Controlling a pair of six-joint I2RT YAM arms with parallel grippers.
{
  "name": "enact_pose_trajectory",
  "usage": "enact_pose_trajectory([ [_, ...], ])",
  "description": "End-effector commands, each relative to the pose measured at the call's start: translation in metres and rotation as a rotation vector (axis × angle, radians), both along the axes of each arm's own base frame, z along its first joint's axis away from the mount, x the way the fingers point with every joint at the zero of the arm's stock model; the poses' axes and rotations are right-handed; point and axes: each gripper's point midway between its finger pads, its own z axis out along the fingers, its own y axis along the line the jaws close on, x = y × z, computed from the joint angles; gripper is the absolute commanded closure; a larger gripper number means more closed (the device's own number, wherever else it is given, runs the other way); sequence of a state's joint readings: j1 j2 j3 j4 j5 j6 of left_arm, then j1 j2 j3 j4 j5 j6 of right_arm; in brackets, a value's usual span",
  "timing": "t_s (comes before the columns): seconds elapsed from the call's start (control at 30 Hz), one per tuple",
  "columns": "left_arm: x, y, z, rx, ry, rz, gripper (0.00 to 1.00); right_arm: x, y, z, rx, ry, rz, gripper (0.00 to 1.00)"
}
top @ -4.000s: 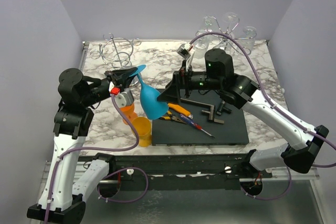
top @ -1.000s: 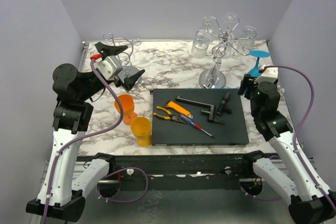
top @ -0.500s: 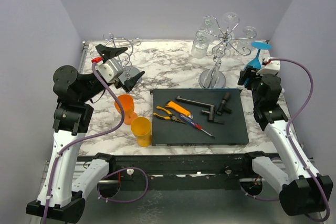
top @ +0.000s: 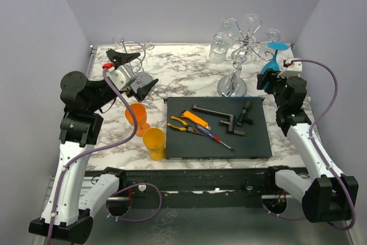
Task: Place the wine glass upside down on the wine glass rack
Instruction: Turn the wine glass upside down at the wine rack.
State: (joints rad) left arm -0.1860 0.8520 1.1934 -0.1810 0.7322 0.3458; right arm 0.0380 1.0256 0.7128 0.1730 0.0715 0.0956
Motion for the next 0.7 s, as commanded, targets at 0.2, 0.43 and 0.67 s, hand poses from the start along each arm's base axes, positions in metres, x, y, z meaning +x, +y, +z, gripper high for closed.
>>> enact_pose_trajectory([
  [0.2,-0.005,-0.003,0.002,0.003,-0.016,-0.023,0.01,0.013,0.025,0.018,-0.011,-0.074,0.154,0.43],
  [0.43,-0.007,-0.003,0.002,0.002,-0.019,-0.024,0.01,0.015,0.031,0.013,-0.028,-0.059,0.195,0.42],
  [0.67,-0.007,-0.003,0.001,0.002,-0.016,-0.028,0.01,0.006,0.043,0.014,-0.054,-0.083,0.278,0.42],
])
